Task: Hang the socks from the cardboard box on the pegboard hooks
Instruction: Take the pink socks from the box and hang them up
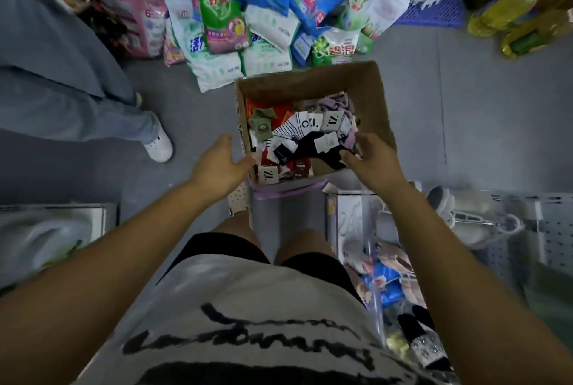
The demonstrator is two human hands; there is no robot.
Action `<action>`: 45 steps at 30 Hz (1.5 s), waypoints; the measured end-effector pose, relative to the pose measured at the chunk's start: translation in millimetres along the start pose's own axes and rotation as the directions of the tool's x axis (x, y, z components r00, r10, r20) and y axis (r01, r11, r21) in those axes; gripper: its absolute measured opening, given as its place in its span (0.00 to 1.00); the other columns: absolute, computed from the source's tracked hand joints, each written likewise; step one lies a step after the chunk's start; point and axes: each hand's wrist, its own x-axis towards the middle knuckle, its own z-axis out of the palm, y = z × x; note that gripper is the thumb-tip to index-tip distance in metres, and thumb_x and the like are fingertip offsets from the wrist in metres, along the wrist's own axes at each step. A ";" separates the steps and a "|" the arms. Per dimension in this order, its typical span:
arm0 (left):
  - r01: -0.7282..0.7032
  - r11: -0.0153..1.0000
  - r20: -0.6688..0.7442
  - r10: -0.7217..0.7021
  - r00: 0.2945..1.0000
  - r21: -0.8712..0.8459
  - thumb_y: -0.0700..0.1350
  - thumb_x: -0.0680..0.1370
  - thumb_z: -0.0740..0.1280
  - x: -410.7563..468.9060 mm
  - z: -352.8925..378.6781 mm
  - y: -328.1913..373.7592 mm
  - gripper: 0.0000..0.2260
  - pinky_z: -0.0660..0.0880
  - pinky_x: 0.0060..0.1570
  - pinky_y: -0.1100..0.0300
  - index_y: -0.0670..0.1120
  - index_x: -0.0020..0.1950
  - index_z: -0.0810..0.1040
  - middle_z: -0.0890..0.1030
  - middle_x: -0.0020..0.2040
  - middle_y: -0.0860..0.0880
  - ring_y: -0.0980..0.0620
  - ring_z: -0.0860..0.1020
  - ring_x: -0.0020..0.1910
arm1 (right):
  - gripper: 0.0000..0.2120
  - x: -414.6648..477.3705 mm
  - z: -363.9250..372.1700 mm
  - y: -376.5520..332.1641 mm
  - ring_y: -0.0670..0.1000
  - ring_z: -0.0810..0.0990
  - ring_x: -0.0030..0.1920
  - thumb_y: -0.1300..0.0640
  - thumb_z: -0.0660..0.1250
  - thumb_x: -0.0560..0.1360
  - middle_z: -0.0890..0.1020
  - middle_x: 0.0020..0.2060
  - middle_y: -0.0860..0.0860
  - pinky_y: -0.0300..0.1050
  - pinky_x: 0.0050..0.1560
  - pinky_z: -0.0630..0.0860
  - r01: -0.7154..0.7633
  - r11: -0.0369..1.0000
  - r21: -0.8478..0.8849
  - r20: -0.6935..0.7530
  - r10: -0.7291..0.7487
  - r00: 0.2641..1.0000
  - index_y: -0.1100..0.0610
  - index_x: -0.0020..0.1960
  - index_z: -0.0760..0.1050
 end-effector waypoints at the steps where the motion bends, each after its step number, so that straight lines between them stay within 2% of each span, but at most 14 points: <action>1: 0.032 0.999 0.015 -0.032 0.999 -0.025 0.58 0.80 0.67 17.0 -0.7 2.6 0.34 0.72 0.63 0.51 0.38 0.76 0.63 0.73 0.72 0.38 0.38 0.75 0.68 | 0.25 17.1 4.4 -1.9 0.58 0.78 0.64 0.51 0.72 0.77 0.80 0.64 0.57 0.40 0.58 0.70 -0.031 0.999 -0.014 0.020 0.032 0.999 0.60 0.70 0.72; 6: 0.154 0.978 0.069 -0.146 0.987 -0.144 0.59 0.84 0.58 81.3 9.7 3.8 0.29 0.68 0.53 0.58 0.37 0.74 0.66 0.78 0.61 0.38 0.38 0.76 0.64 | 0.29 99.3 21.1 -1.0 0.58 0.77 0.65 0.54 0.74 0.76 0.78 0.67 0.56 0.48 0.64 0.73 -0.152 0.988 0.014 0.065 0.151 0.986 0.58 0.72 0.69; 9: 0.150 0.974 0.004 -0.151 0.988 -0.168 0.54 0.86 0.55 100.5 26.8 -5.5 0.17 0.68 0.44 0.56 0.41 0.50 0.72 0.76 0.43 0.45 0.38 0.79 0.51 | 0.28 148.3 34.0 9.8 0.58 0.78 0.64 0.56 0.75 0.75 0.79 0.65 0.55 0.53 0.65 0.76 -0.139 0.990 -0.005 0.092 0.139 0.986 0.56 0.71 0.69; 12: 0.169 0.960 -0.085 -0.192 0.978 -0.224 0.49 0.87 0.54 104.9 46.5 -8.2 0.16 0.67 0.42 0.55 0.44 0.42 0.69 0.75 0.41 0.44 0.40 0.77 0.45 | 0.28 189.6 49.4 25.7 0.59 0.77 0.65 0.57 0.75 0.74 0.78 0.66 0.55 0.60 0.64 0.77 -0.160 0.986 -0.035 0.122 0.163 0.979 0.53 0.71 0.69; 16: 0.202 0.927 -0.182 -0.268 0.946 -0.314 0.50 0.87 0.53 103.8 64.8 -2.2 0.17 0.64 0.34 0.62 0.53 0.39 0.66 0.72 0.35 0.53 0.57 0.71 0.35 | 0.29 229.2 70.9 41.2 0.57 0.75 0.68 0.59 0.75 0.74 0.76 0.69 0.54 0.54 0.68 0.73 -0.144 0.989 -0.043 0.144 0.149 0.978 0.53 0.72 0.69; 19: 0.202 0.916 -0.246 -0.296 0.923 -0.345 0.51 0.87 0.53 103.6 72.6 -2.8 0.16 0.63 0.31 0.71 0.53 0.40 0.68 0.73 0.35 0.55 0.60 0.72 0.34 | 0.27 245.6 81.3 52.6 0.57 0.75 0.67 0.60 0.74 0.75 0.76 0.68 0.53 0.52 0.66 0.73 -0.155 0.986 -0.061 0.161 0.163 0.973 0.51 0.71 0.71; 23: 0.169 0.920 -0.287 -0.279 0.917 -0.353 0.51 0.87 0.54 104.2 76.8 -4.5 0.18 0.64 0.31 0.60 0.55 0.36 0.64 0.70 0.31 0.53 0.56 0.69 0.31 | 0.18 258.8 83.2 67.5 0.58 0.78 0.61 0.61 0.71 0.77 0.80 0.63 0.58 0.43 0.52 0.72 -0.175 0.979 -0.106 0.118 0.187 0.975 0.59 0.67 0.76; 29: 0.203 0.915 -0.274 -0.306 0.912 -0.348 0.51 0.87 0.53 105.2 74.4 -1.4 0.18 0.62 0.33 0.59 0.53 0.36 0.64 0.71 0.33 0.52 0.55 0.70 0.33 | 0.13 246.6 71.9 63.3 0.56 0.80 0.54 0.57 0.73 0.76 0.81 0.49 0.54 0.44 0.50 0.73 -0.246 0.968 0.053 0.094 0.241 0.966 0.62 0.58 0.79; 32: 0.252 0.903 -0.214 -0.338 0.916 -0.348 0.51 0.87 0.53 104.2 67.3 3.5 0.17 0.64 0.39 0.56 0.46 0.42 0.70 0.73 0.37 0.51 0.47 0.74 0.41 | 0.14 220.5 52.1 48.9 0.51 0.83 0.51 0.56 0.73 0.77 0.83 0.49 0.51 0.45 0.49 0.79 -0.262 0.946 0.192 0.090 0.249 0.964 0.60 0.59 0.80; 35: 0.258 0.919 -0.246 -0.334 0.910 -0.297 0.51 0.86 0.56 92.5 60.9 17.0 0.16 0.68 0.48 0.53 0.39 0.55 0.75 0.77 0.51 0.40 0.39 0.75 0.55 | 0.07 182.7 30.0 30.4 0.42 0.84 0.43 0.56 0.72 0.77 0.85 0.51 0.51 0.39 0.41 0.82 -0.281 0.890 0.360 0.128 0.251 0.959 0.54 0.55 0.80; 38: 0.195 0.939 -0.362 -0.293 0.885 -0.283 0.54 0.84 0.60 73.0 54.0 39.8 0.20 0.68 0.57 0.54 0.38 0.62 0.76 0.74 0.61 0.36 0.41 0.72 0.62 | 0.12 141.9 7.3 11.2 0.49 0.86 0.50 0.57 0.71 0.78 0.86 0.52 0.52 0.45 0.50 0.83 -0.329 0.756 0.566 0.212 0.253 0.944 0.58 0.61 0.79; 40: 0.161 0.926 -0.247 -0.253 0.935 -0.340 0.59 0.83 0.59 64.1 47.1 61.1 0.22 0.74 0.46 0.55 0.42 0.48 0.79 0.80 0.47 0.41 0.51 0.79 0.48 | 0.14 115.0 -6.0 -2.7 0.50 0.86 0.54 0.57 0.70 0.79 0.87 0.53 0.52 0.45 0.54 0.83 -0.344 0.657 0.671 0.259 0.227 0.939 0.58 0.63 0.77; 42: 0.298 0.813 0.087 -0.295 0.951 -0.500 0.66 0.81 0.58 56.3 39.2 84.6 0.22 0.75 0.38 0.58 0.51 0.42 0.78 0.81 0.37 0.50 0.60 0.80 0.37 | 0.11 87.5 -14.1 -16.5 0.49 0.85 0.55 0.58 0.69 0.79 0.87 0.53 0.52 0.43 0.53 0.82 -0.342 0.570 0.747 0.281 0.195 0.940 0.56 0.61 0.77; 45: 0.559 0.465 0.554 -0.162 0.816 -0.687 0.68 0.77 0.63 48.3 34.2 106.3 0.24 0.80 0.51 0.54 0.49 0.56 0.78 0.85 0.53 0.45 0.48 0.84 0.52 | 0.10 47.6 -16.3 -35.4 0.50 0.85 0.56 0.59 0.68 0.79 0.87 0.54 0.53 0.43 0.52 0.82 -0.341 0.420 0.841 0.285 0.193 0.939 0.56 0.61 0.77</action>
